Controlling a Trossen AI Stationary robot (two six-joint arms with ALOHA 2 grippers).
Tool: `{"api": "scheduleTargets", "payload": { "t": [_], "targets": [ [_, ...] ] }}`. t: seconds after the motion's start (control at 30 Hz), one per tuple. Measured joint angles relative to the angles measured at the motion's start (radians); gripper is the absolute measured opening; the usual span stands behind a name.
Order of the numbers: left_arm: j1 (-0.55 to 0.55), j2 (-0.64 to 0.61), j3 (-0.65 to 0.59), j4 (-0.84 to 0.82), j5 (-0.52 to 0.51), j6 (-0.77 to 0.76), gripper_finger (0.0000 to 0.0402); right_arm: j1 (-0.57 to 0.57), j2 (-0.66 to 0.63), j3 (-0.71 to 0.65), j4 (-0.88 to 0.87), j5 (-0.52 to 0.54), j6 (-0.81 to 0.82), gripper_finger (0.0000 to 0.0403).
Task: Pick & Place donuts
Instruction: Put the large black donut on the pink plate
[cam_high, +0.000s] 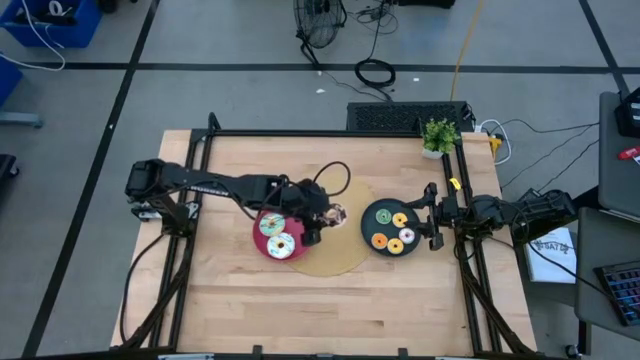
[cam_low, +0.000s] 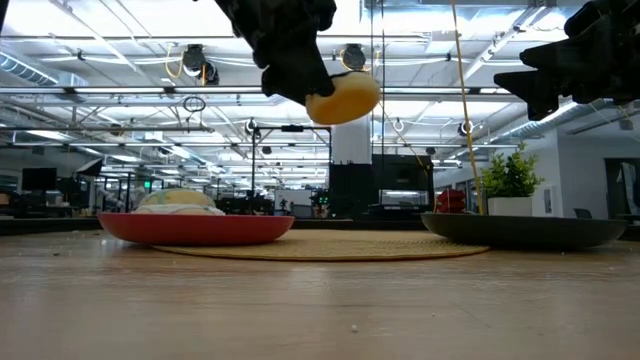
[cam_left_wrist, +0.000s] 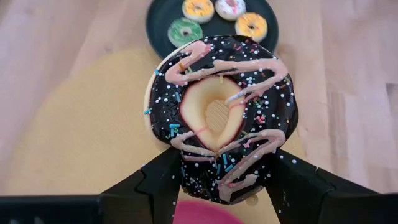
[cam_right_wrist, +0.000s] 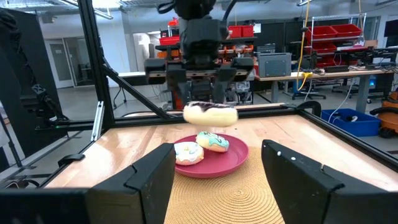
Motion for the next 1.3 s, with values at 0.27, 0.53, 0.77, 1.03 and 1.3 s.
{"api": "scheduleTargets", "payload": {
  "t": [0.27,0.53,0.77,1.03,1.3],
  "targets": [
    [-0.051,0.000,0.000,-0.073,0.000,-0.080,0.0214,0.000,0.000,0.000,0.000,0.000,0.000,0.0226],
    [-0.101,0.000,0.000,-0.095,0.000,-0.127,0.0214,0.000,0.000,0.000,0.000,0.000,0.000,0.0226],
    [-0.137,0.000,0.000,-0.095,-0.002,-0.155,0.0214,0.000,0.000,0.000,0.000,0.000,0.000,0.0226],
    [-0.154,0.001,0.000,-0.084,-0.003,-0.180,0.0214,0.000,0.000,0.000,0.000,0.000,0.000,0.0226],
    [-0.153,0.001,0.000,-0.085,-0.003,-0.180,0.0214,0.000,0.000,0.000,0.000,0.000,0.000,0.0226]
  ]
}}
